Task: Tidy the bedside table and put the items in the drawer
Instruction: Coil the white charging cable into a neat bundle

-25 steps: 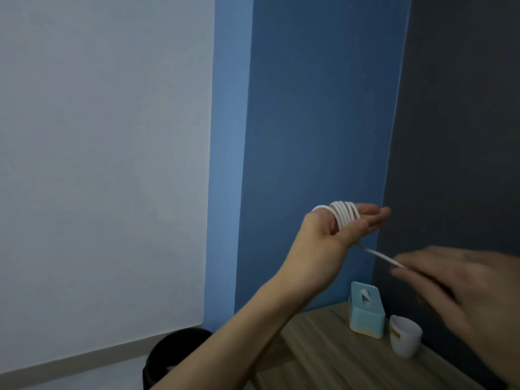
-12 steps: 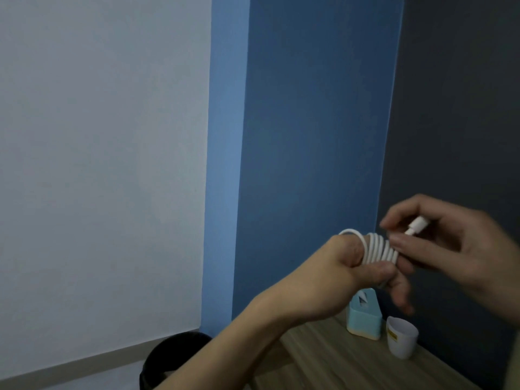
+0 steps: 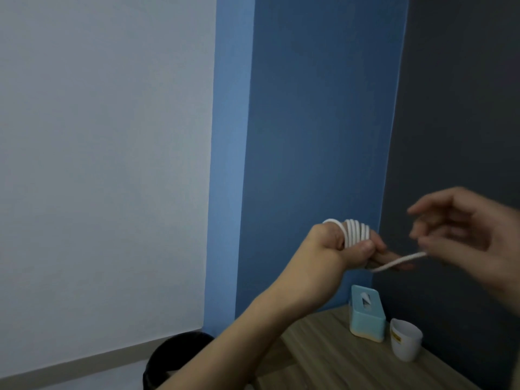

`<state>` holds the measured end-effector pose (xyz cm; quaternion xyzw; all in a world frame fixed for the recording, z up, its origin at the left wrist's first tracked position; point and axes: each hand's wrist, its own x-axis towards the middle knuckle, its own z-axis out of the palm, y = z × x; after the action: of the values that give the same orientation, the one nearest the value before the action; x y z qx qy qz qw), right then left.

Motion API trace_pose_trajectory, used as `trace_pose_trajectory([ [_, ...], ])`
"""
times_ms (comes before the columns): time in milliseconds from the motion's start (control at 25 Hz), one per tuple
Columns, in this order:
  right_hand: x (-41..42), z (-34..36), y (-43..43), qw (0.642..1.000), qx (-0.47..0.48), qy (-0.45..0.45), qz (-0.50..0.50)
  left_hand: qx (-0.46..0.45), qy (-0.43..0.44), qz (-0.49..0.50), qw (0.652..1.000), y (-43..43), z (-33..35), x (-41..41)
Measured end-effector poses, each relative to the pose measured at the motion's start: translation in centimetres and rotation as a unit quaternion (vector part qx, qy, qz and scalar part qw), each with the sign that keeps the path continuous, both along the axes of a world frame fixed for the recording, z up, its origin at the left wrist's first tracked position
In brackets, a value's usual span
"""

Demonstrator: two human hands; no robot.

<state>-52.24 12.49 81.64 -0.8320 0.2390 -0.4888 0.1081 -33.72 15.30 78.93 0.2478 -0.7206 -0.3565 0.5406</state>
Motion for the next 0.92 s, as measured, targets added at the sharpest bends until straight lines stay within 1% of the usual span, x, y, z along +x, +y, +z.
trace_pose_trajectory([
  [40,-0.1,-0.2,-0.2,0.998,-0.028,0.039,-0.045,0.0,0.001,-0.004,1.0,0.0,0.0,0.0],
  [80,-0.1,-0.3,-0.2,0.996,-0.048,0.057,-0.057,-0.002,-0.001,-0.012,1.0,0.2,0.1,0.0],
  [160,0.2,-0.1,-0.1,0.994,-0.052,0.085,-0.048,-0.014,-0.013,-0.016,1.0,0.3,0.2,-0.1],
  [200,0.4,0.3,-0.1,0.994,-0.046,0.099,-0.026,-0.022,-0.026,-0.015,0.999,0.3,0.2,0.0],
  [280,0.7,0.9,-0.6,0.992,0.012,0.104,0.075,-0.027,-0.051,-0.032,0.998,0.1,0.2,0.0],
  [360,1.2,1.1,-1.0,0.972,0.077,0.127,0.185,-0.015,-0.057,-0.083,0.995,0.0,0.2,0.1],
  [440,1.7,0.9,-1.3,0.961,0.092,0.139,0.222,0.002,-0.055,-0.14,0.989,0.0,0.3,0.3],
  [520,2.1,0.3,-1.7,0.961,0.091,0.124,0.231,0.018,-0.049,-0.171,0.984,0.1,0.4,0.4],
  [600,2.3,-0.2,-1.5,0.969,0.078,0.097,0.214,0.031,-0.035,-0.17,0.984,0.0,0.5,0.5],
  [720,2.0,-0.4,-0.8,0.991,0.006,0.045,0.129,0.035,-0.03,-0.148,0.988,-0.1,0.3,0.8],
  [760,1.8,-0.2,-0.7,0.994,0.008,0.027,0.102,0.033,-0.026,-0.144,0.989,0.0,0.2,0.9],
  [840,1.6,-0.2,-0.5,0.995,0.058,-0.012,0.081,0.025,-0.014,-0.126,0.992,-0.1,0.2,0.5],
  [920,2.4,-0.8,0.1,0.985,0.133,-0.054,0.097,0.018,0.008,-0.113,0.993,-0.1,0.4,-0.1],
])
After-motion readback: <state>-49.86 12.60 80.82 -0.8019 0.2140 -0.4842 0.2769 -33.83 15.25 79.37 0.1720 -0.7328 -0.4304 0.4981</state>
